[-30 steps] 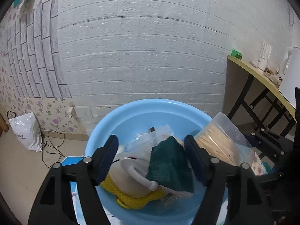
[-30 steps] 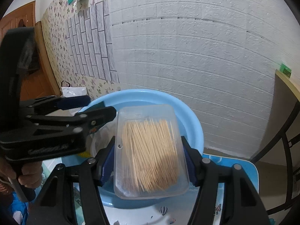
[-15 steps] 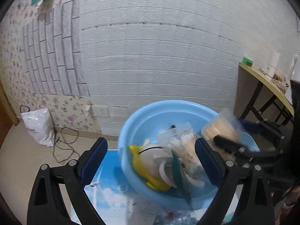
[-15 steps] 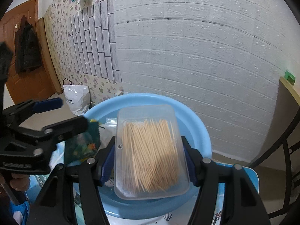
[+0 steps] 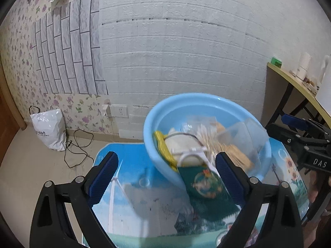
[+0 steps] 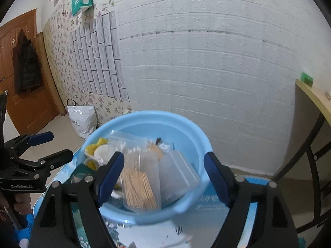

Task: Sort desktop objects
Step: 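Open the left gripper dropping the pouch while the right gripper releases the toothpick box, then move the left gripper to the round lid while the right gripper closes on the orange snack packet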

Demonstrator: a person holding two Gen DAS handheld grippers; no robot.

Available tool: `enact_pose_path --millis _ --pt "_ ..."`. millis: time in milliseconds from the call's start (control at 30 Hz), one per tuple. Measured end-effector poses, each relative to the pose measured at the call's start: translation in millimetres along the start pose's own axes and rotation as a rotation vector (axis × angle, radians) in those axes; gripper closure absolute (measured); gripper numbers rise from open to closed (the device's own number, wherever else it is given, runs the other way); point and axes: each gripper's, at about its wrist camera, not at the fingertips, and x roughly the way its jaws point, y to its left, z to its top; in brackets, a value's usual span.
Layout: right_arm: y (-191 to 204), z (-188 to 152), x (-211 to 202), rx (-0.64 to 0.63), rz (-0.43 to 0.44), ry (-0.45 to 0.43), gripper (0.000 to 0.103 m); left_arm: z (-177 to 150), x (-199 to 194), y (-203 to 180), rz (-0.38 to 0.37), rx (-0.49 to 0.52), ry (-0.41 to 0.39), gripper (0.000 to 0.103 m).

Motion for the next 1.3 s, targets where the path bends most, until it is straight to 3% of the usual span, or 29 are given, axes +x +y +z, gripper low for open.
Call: enact_pose_path --millis 700,1300 --pt "-19 -87 -21 0.097 -0.005 0.120 0.023 -69 -16 -18 -0.061 0.026 0.102 0.008" --pt "-19 -137 -21 0.134 0.004 0.205 0.023 -97 -15 -34 -0.104 0.040 0.154 0.008"
